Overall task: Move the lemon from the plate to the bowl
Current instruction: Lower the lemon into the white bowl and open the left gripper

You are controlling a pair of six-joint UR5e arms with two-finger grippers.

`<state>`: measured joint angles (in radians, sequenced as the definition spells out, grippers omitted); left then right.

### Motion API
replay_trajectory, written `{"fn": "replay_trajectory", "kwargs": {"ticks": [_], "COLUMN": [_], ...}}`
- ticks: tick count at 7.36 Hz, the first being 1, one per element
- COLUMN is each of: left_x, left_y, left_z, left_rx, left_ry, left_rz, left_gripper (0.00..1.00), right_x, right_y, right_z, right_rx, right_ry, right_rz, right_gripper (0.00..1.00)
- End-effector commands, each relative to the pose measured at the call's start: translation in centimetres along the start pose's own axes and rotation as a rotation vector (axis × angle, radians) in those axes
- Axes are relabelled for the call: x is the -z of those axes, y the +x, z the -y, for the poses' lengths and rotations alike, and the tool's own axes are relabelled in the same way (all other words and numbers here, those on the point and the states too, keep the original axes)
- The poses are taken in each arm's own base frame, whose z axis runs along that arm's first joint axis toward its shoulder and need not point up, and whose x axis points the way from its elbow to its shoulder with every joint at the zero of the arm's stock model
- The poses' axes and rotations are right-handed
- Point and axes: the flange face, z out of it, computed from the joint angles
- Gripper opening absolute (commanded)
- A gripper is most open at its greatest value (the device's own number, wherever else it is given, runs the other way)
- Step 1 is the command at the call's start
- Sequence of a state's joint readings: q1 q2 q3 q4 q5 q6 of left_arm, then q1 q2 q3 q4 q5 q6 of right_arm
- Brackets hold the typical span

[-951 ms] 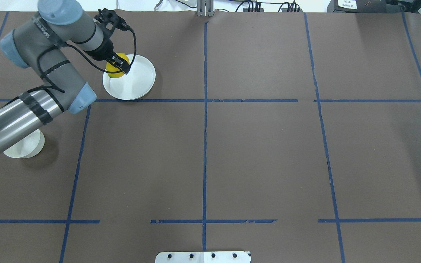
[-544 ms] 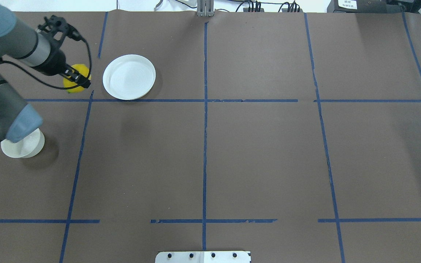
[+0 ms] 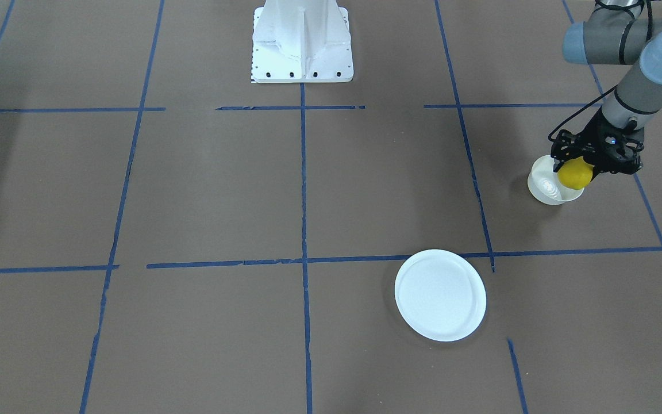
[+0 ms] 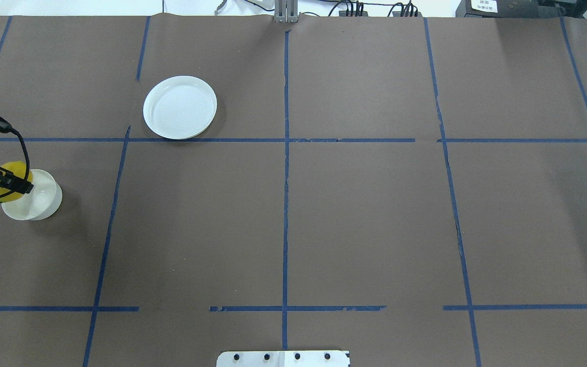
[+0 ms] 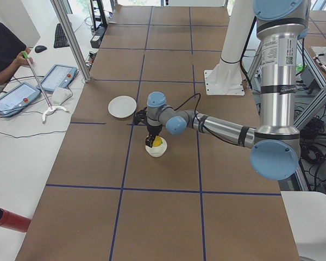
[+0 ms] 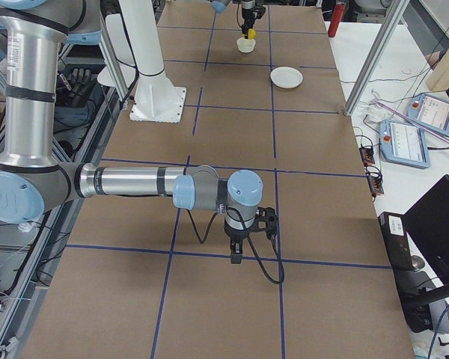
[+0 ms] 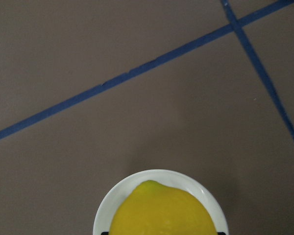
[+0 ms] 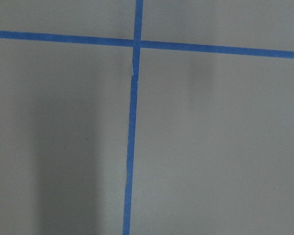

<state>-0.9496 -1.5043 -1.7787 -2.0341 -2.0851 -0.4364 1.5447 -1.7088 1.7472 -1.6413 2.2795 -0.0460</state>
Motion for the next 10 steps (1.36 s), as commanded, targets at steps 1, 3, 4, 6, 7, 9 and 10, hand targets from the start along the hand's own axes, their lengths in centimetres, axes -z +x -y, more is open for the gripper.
{"fn": "replay_trajectory", "kwargs": {"ticks": [1, 3, 4, 6, 7, 9, 10], "left_x": [-2.9, -3.0, -2.9, -3.3, -3.2, -2.9, -2.8], "left_y": [-0.3, 0.3, 0.8, 1.1, 1.3, 1.6, 1.7], "left_z": [-1.1, -1.3, -1.5, -1.8, -1.7, -1.6, -1.5], "left_rx": [0.022, 0.019, 0.019, 0.013, 0.008, 0.003, 0.002], "left_ry": [0.0, -0.023, -0.046, -0.058, -0.056, -0.049, -0.048], "left_rz": [-0.022, -0.063, -0.108, -0.113, -0.115, -0.119, -0.119], "left_gripper": [0.0, 0.0, 0.0, 0.35, 0.43, 0.59, 0.62], "right_x": [0.0, 0.0, 0.0, 0.0, 0.0, 0.0, 0.0], "right_y": [0.0, 0.0, 0.0, 0.0, 0.0, 0.0, 0.0], "right_z": [0.0, 0.0, 0.0, 0.0, 0.0, 0.0, 0.0], "right_rx": [0.0, 0.0, 0.0, 0.0, 0.0, 0.0, 0.0], "right_ry": [0.0, 0.0, 0.0, 0.0, 0.0, 0.0, 0.0], "right_rz": [0.0, 0.0, 0.0, 0.0, 0.0, 0.0, 0.0], "right_gripper": [1.0, 1.0, 1.0, 1.0, 1.0, 1.0, 1.0]}}
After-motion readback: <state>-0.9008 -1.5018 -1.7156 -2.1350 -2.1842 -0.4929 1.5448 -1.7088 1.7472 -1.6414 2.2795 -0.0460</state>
